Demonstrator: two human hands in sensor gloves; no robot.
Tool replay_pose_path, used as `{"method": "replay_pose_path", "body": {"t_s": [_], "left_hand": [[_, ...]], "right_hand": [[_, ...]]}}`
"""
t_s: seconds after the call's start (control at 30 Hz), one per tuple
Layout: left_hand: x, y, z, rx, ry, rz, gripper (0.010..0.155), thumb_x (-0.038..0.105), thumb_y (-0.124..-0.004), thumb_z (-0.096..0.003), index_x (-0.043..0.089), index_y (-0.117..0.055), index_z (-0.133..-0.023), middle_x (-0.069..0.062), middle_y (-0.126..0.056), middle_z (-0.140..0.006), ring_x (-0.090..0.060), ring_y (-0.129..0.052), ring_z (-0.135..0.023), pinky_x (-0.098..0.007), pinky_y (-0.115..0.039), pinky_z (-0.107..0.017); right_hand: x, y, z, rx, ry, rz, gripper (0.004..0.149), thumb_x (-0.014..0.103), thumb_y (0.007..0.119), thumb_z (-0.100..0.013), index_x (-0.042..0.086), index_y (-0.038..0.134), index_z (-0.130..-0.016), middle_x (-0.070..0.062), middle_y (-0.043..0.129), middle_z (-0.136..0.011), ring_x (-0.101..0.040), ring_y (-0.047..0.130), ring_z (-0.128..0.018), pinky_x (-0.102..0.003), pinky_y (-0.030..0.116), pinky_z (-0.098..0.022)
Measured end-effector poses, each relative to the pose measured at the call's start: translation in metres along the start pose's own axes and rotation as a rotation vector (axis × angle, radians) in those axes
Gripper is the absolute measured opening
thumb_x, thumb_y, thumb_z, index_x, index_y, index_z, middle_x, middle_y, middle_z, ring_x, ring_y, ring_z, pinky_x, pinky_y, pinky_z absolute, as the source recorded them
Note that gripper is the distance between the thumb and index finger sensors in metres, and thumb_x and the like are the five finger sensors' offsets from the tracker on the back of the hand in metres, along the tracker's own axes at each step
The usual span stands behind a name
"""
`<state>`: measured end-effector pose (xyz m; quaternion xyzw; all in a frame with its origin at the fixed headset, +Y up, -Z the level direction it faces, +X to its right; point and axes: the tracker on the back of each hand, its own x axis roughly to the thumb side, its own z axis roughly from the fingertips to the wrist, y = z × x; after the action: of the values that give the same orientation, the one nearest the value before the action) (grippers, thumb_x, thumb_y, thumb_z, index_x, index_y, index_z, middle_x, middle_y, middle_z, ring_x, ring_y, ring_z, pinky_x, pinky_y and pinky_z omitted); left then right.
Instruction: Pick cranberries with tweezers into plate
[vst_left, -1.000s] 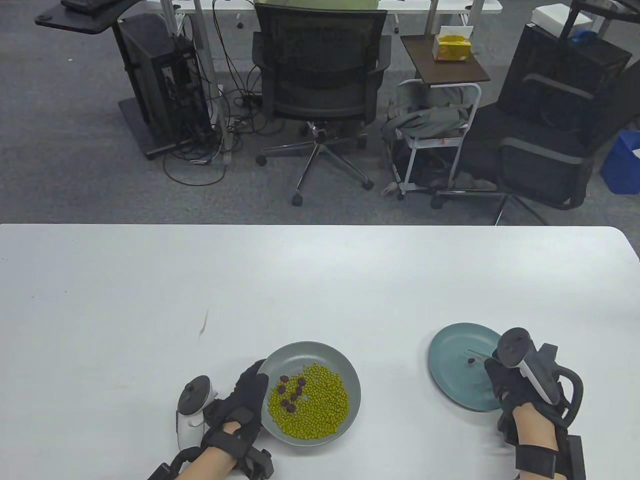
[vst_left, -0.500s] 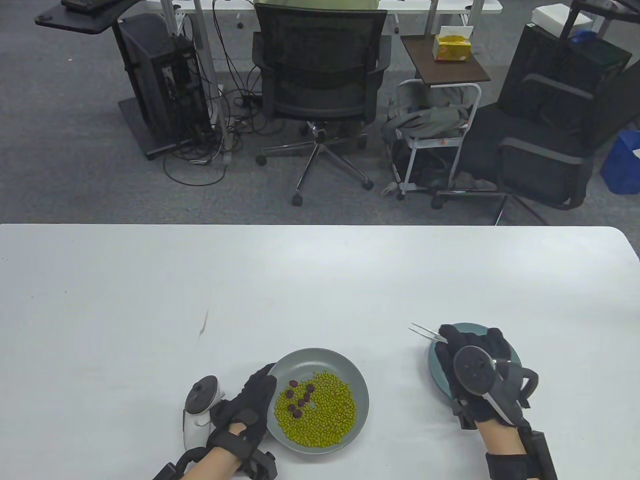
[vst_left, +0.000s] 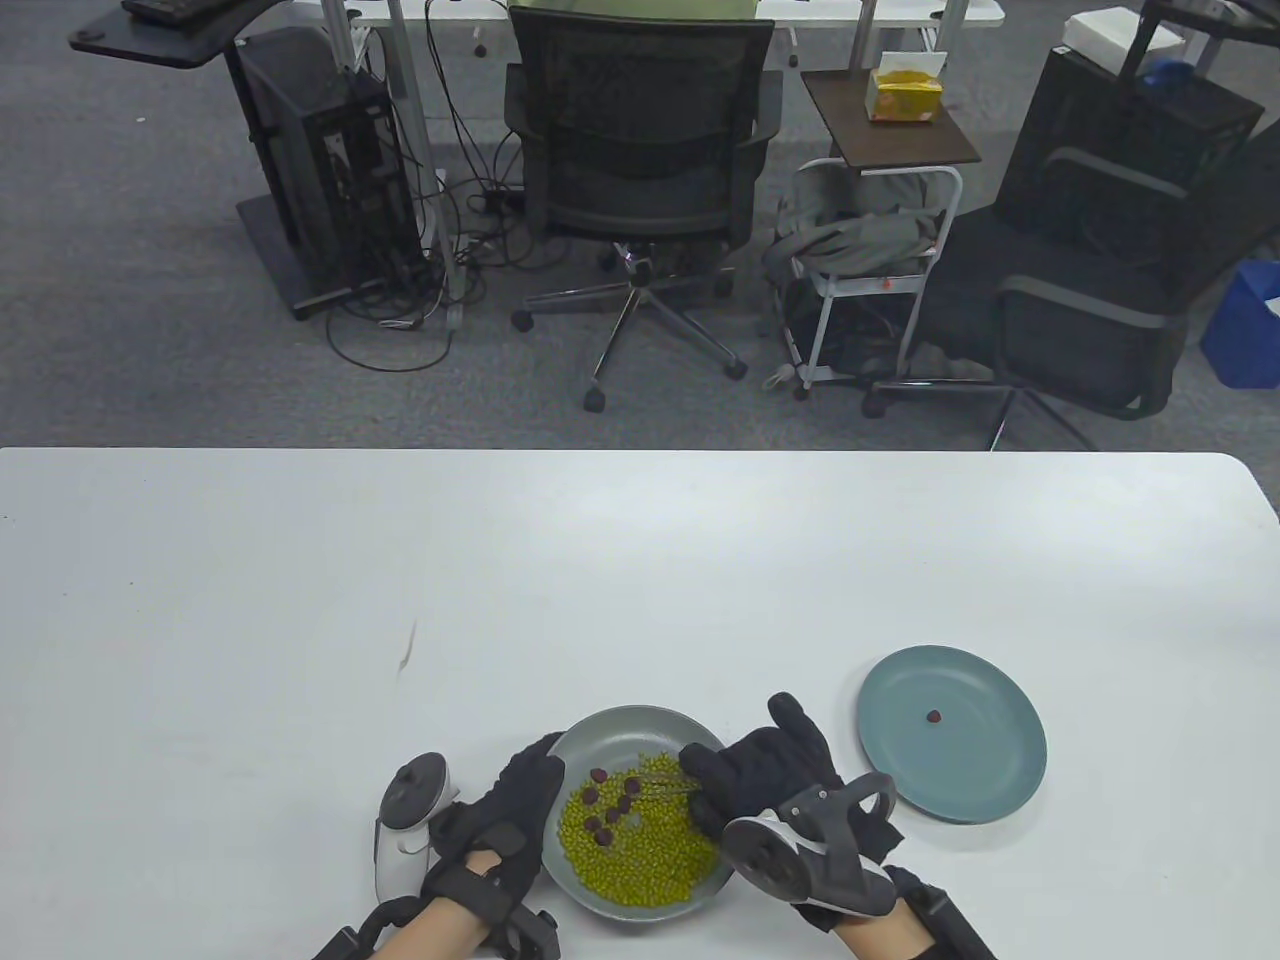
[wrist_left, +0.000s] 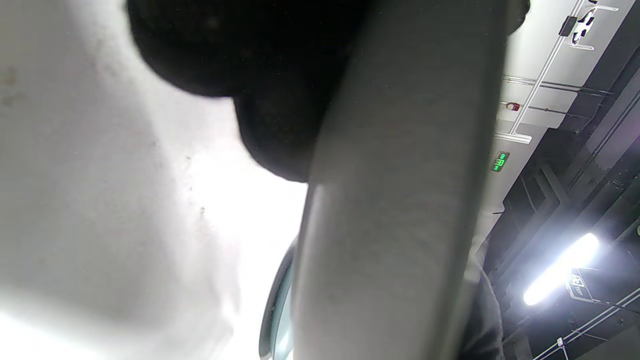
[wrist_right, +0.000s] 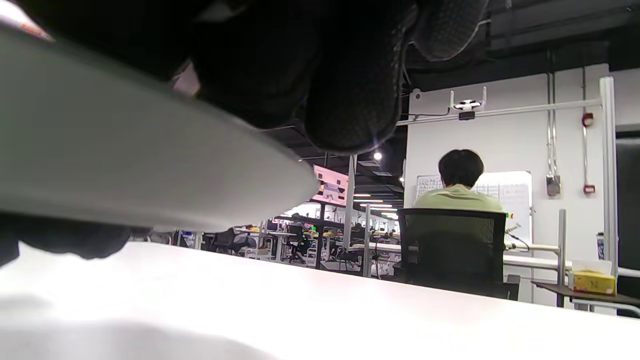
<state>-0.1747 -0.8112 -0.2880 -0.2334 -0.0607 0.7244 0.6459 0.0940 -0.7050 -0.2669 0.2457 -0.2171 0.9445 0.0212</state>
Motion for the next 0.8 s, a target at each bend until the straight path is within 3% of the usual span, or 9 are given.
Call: {"method": "replay_pose_path", "body": {"t_s": [0.8], "left_hand": [[-0.0017,-0.0016,-0.0002,-0.008,-0.004,0.006,0.06,0.052,-0.059,-0.0544,0.024,-0.039,-0.104,-0.001,-0.072,-0.093,-0.02,-0.108,-0.043,-0.033,-0.091,-0.026]], "right_hand": [[-0.0035,-0.0008,0.0017,-0.03,-0.009,-0.004,0.048,0.054,0.073,-0.034,0.034,0.082,-0.077,0.016,0.089,-0.054,-0.011,0.09,-0.063,-0.048,0.047,-0.077]]}}
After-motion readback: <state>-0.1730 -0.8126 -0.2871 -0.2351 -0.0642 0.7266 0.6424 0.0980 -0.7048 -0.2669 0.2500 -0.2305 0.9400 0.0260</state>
